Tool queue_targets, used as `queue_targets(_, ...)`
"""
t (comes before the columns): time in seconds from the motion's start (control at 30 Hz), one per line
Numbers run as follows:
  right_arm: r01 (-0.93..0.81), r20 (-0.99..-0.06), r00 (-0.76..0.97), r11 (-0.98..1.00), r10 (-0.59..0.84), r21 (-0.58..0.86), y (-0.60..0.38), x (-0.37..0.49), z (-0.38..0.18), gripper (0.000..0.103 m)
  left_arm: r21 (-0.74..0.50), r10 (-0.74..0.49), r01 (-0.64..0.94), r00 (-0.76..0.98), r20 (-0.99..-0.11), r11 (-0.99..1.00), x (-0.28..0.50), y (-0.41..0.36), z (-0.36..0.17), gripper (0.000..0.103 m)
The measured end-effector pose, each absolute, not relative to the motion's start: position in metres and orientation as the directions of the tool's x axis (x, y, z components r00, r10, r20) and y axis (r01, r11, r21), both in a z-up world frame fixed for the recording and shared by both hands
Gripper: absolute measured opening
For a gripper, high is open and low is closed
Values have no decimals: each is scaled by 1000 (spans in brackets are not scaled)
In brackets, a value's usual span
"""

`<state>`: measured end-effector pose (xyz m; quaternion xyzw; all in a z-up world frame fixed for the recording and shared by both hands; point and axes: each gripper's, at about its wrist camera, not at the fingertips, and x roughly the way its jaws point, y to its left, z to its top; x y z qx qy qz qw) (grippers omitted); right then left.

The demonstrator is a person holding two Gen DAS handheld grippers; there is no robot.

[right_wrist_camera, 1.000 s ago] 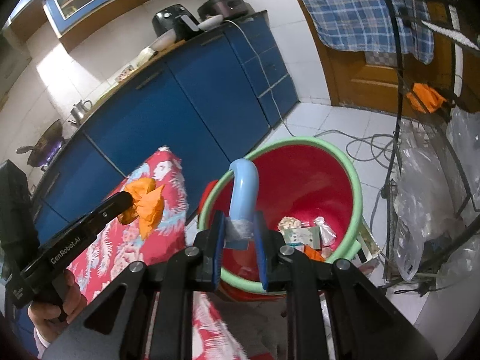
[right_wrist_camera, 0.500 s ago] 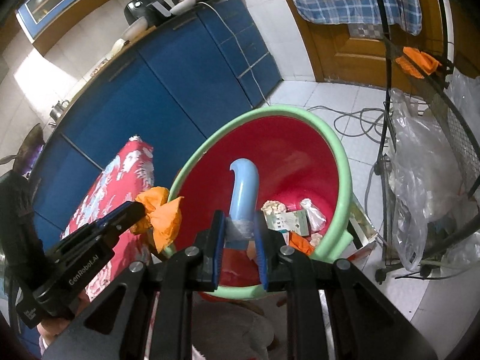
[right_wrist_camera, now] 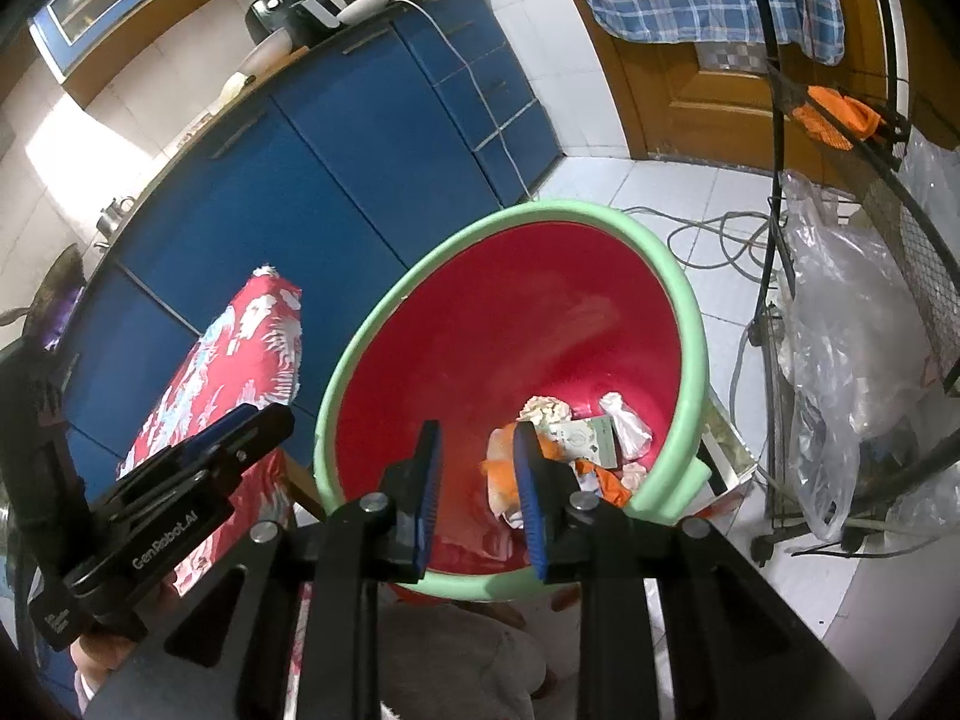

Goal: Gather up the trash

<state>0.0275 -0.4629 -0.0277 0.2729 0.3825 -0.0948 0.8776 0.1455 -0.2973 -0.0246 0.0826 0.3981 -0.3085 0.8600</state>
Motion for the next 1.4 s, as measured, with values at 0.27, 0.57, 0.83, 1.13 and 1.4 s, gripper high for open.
queue_targets(0.27,333,-702,710,858,44,391,-441,20,-14,27,-106,-454,571,513,-728,814,134,-271,-13,38)
queue_targets(0.57,258,-675,735,893,65,367,-408,11,8,27,-109,-411,491,563,-717,864,121,-225,4,38)
queue_targets(0.83,184,-644,760,923,85,338,-369,1,27,30,-120,-383,428,606,-697,896,101,-181,23,38)
queue_targets(1.13,77,-597,794,954,118,291,-324,-14,51,40,-106,-333,355,675,-659,929,72,-137,47,51)
queue_targets(1.4,22,-549,829,973,111,230,-291,-32,66,70,-92,-282,290,726,-627,953,48,-105,58,61)
